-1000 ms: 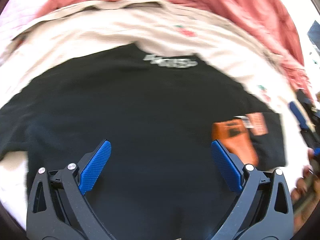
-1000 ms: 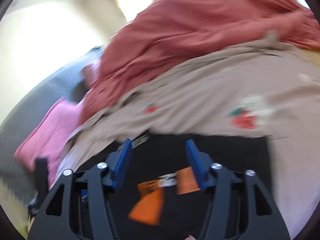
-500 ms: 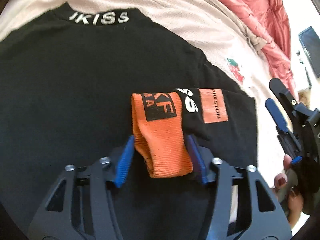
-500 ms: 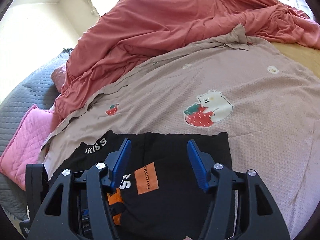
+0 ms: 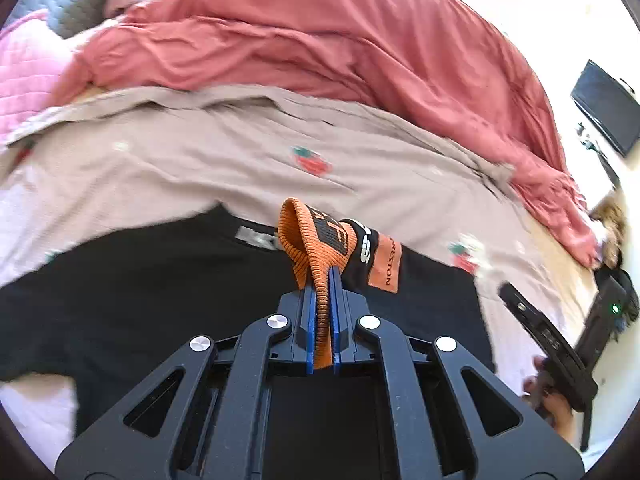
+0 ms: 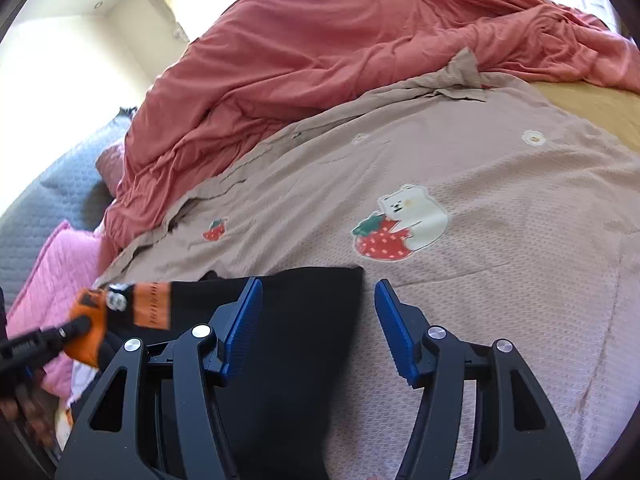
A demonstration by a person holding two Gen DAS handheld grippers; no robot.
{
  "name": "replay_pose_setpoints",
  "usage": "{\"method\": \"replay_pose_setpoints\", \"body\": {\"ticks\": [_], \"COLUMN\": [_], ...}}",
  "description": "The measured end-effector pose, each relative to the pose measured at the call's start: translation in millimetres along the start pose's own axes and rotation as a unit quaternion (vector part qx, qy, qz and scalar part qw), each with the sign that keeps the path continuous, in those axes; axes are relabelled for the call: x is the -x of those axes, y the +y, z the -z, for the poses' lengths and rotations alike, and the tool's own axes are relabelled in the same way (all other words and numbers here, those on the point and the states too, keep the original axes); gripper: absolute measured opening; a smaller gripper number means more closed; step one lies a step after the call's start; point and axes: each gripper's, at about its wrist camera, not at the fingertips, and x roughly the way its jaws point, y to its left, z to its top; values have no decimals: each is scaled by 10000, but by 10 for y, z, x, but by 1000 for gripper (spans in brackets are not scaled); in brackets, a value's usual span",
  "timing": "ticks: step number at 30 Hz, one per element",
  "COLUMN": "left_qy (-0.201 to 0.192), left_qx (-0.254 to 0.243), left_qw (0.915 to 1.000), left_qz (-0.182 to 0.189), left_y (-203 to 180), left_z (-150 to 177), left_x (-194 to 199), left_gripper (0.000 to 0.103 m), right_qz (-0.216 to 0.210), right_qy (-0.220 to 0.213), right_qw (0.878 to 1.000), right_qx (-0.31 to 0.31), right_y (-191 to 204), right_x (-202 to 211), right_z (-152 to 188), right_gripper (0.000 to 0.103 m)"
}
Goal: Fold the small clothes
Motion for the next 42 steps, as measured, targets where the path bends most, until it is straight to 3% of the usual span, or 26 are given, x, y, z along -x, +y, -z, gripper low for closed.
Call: {"method": "replay_pose_setpoints", "body": {"ticks": [9, 17, 22, 27, 31, 35, 39, 42], "left_qy": [157, 546, 636, 851, 925, 683, 314, 395], "left_qx": [187, 169, 147, -105, -188, -42, -290, -476], "left_qw": [9968, 9925, 9916, 9865, 9811, 9844, 9891, 9916], "left_qz": [-765, -1083, -1118, -1394, -1689, -1620, -1409, -1139], "left_y": [710, 1008, 1084, 1164, 1300, 1315, 1054, 838], "left_z": [63, 266, 301, 323, 376, 416, 496, 567], "left_x": [-107, -337, -367, -525, -544, -324, -83, -116], "left_gripper": [2, 2, 3, 10, 13, 13, 13, 13], "right_qz": [78, -181, -232, 143, 315, 224, -85, -348], "right_qy": [93, 486, 753, 1464, 1516, 1497, 1312, 1303], "right_qw": [9985, 9854, 9771, 9683, 9600, 9629, 9694, 9672], "right_qx": [530, 1620, 1975, 2021, 2335, 2234, 2073, 2155], "right_y": [196, 757, 912, 827, 900, 885, 904, 992], "right_x": [-75, -278, -388, -642, -667, -633, -517, -473], "right_z": [78, 398, 540, 684, 739, 721, 640, 650], "right_gripper": [58, 58, 58, 59, 60, 61, 62, 63]}}
